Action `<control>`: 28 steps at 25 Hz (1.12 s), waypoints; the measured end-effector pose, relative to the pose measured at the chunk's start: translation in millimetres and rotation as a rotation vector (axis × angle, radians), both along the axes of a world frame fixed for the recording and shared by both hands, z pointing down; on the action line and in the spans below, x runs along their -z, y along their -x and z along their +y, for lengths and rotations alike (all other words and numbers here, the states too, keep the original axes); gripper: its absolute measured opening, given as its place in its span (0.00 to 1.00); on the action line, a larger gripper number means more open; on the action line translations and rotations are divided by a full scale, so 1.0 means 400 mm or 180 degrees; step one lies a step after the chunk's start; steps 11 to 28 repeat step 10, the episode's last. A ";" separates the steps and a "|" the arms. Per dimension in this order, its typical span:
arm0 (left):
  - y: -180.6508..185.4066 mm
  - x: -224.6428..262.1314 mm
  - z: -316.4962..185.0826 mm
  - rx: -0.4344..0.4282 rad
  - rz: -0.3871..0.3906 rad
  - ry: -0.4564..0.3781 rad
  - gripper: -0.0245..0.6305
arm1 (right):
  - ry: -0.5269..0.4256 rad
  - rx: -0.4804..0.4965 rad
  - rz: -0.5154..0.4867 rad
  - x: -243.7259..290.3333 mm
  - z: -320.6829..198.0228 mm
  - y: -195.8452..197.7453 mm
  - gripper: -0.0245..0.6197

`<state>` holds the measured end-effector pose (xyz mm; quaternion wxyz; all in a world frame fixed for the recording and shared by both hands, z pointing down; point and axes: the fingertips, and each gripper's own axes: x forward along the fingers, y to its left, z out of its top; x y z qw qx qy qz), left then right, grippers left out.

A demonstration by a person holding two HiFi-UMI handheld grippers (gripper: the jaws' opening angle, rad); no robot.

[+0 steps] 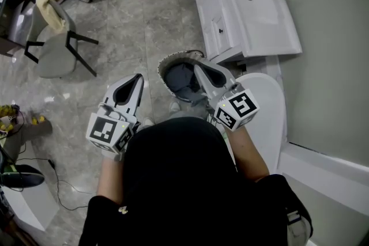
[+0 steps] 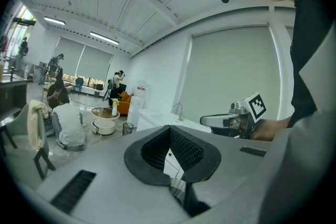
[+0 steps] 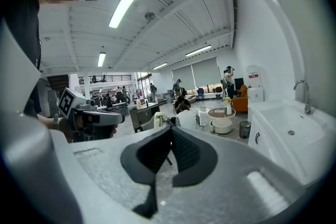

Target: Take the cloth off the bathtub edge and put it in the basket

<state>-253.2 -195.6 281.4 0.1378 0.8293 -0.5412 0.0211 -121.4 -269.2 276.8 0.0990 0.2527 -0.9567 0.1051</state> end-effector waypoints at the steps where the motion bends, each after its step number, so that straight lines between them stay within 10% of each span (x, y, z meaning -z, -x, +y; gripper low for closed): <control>1: 0.000 -0.001 -0.001 0.0002 0.0001 0.0003 0.06 | 0.0009 -0.0008 -0.0007 -0.001 -0.001 0.000 0.03; 28: -0.004 -0.008 -0.012 0.0016 0.0007 0.0036 0.06 | 0.0059 -0.0041 -0.0002 -0.014 -0.012 -0.011 0.03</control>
